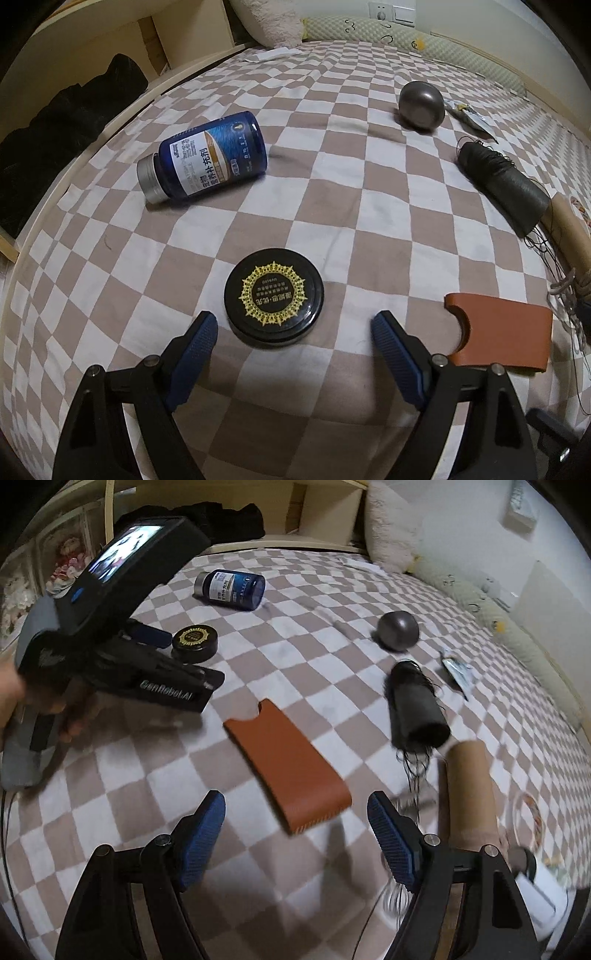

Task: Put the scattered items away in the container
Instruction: 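Grasp the black round tin with the left tool while the right tool grasps the orange leather case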

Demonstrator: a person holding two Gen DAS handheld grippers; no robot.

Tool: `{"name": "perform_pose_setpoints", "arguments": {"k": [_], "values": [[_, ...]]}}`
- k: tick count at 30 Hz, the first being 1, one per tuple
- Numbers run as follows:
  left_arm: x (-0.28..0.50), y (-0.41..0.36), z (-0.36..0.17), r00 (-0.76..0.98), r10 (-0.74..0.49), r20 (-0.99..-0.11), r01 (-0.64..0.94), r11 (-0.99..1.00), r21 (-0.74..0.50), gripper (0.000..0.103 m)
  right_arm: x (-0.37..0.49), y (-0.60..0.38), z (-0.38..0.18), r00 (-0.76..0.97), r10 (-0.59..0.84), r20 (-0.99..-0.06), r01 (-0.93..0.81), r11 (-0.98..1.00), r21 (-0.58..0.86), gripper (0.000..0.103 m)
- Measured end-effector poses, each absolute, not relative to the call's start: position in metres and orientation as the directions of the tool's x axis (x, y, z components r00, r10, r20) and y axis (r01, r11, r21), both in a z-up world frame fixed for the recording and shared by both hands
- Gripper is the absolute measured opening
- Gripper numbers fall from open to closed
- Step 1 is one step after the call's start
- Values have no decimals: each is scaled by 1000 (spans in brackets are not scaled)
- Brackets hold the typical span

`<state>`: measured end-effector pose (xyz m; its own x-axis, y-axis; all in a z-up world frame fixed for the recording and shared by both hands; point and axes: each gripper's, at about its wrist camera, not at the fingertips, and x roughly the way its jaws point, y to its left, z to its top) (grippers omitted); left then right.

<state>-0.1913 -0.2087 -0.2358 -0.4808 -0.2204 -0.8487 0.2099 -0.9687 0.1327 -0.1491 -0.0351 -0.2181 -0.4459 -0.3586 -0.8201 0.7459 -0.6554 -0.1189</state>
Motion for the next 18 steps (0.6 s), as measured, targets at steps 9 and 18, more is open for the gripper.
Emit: {"name": "perform_pose_setpoints", "arguments": {"k": [9,18], "values": [[-192,-213,-237,-506,-210,-837,218,-969,112,87,-173,-41,-242,-396,-342,-852,764,-638,-99,79],[-192,-213,-237,-515,-224,-828,224,-967,122,81,-155,-41,-241,-383,-369,-847,759,-648,-61,52]]}}
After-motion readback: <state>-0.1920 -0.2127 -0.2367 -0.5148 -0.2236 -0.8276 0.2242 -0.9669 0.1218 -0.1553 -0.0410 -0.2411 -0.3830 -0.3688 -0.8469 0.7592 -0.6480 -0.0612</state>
